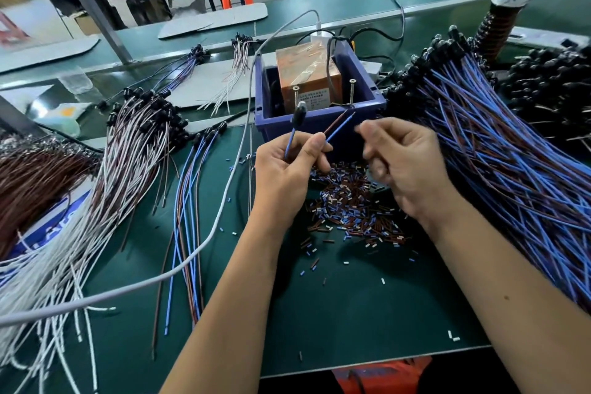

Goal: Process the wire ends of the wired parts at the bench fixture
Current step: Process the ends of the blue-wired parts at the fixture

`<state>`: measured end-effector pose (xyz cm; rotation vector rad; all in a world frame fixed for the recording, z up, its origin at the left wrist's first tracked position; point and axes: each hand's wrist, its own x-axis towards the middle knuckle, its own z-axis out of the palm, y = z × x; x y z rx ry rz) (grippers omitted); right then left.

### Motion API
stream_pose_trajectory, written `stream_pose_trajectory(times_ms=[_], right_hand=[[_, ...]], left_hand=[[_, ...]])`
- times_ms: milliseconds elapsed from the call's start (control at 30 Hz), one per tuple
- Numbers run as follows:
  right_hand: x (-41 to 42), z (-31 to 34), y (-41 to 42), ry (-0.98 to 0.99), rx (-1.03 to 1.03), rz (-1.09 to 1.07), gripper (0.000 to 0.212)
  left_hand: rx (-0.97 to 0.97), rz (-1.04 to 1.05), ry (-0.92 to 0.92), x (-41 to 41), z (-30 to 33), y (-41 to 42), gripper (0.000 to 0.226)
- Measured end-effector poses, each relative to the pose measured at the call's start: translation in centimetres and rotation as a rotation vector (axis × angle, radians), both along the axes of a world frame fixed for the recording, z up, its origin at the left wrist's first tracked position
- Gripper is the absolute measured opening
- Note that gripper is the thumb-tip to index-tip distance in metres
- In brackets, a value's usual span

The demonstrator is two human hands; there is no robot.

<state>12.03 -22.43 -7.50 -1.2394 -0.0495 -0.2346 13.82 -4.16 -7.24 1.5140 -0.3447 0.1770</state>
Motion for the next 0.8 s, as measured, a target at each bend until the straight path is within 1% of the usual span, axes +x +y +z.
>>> stream_pose_trajectory(times_ms=[33,100,167,233,300,367,433,533,667,800], right_hand=[[-0.1,-0.1,0.8,-0.009,-0.014,0.033,0.030],[-0.2,0.0,2.1,-0.049,-0.009,0.083,0.016],[-0.2,0.3,2.6,-0.077,0.010,0.093,0.011],[-0.2,0.6,2.3,-0.080,0.043,0.085,0.010],[-0.2,0.8,2.0,-0.092,0.088,0.079,0.011],[-0.2,0.9,1.7,-0.094,0.092,0.051,0.014],[-0.1,0.8,1.6,-0.085,0.021,-0.011,0.012],[0.0,0.5,1.8,-0.090,-0.076,-0.116,0.014],[0.3,0.6,2.0,-0.098,-0.088,-0.195,0.023],[0.5,0.8,2.2,-0.090,-0.110,-0.195,0.025]], left_hand=[[0.007,0.011,-0.007,-0.1,0.0,-0.3,0.023],[0.042,0.023,-0.045,-0.4,0.0,-0.8,0.025],[0.074,0.073,-0.115,-0.6,0.0,-1.0,0.027],[0.097,0.233,-0.224,-0.9,-0.1,-1.2,0.025],[0.110,0.460,-0.336,-1.0,-0.1,-1.3,0.022],[0.064,0.612,-0.394,-1.0,0.0,-1.2,0.019],[0.038,0.658,-0.400,-0.8,0.0,-1.0,0.010],[0.031,0.668,-0.351,-0.9,0.1,-1.0,0.011],[0.011,0.694,-0.293,-1.0,0.3,-1.2,0.010],[-0.024,0.681,-0.264,-1.1,0.5,-1.4,0.011]])
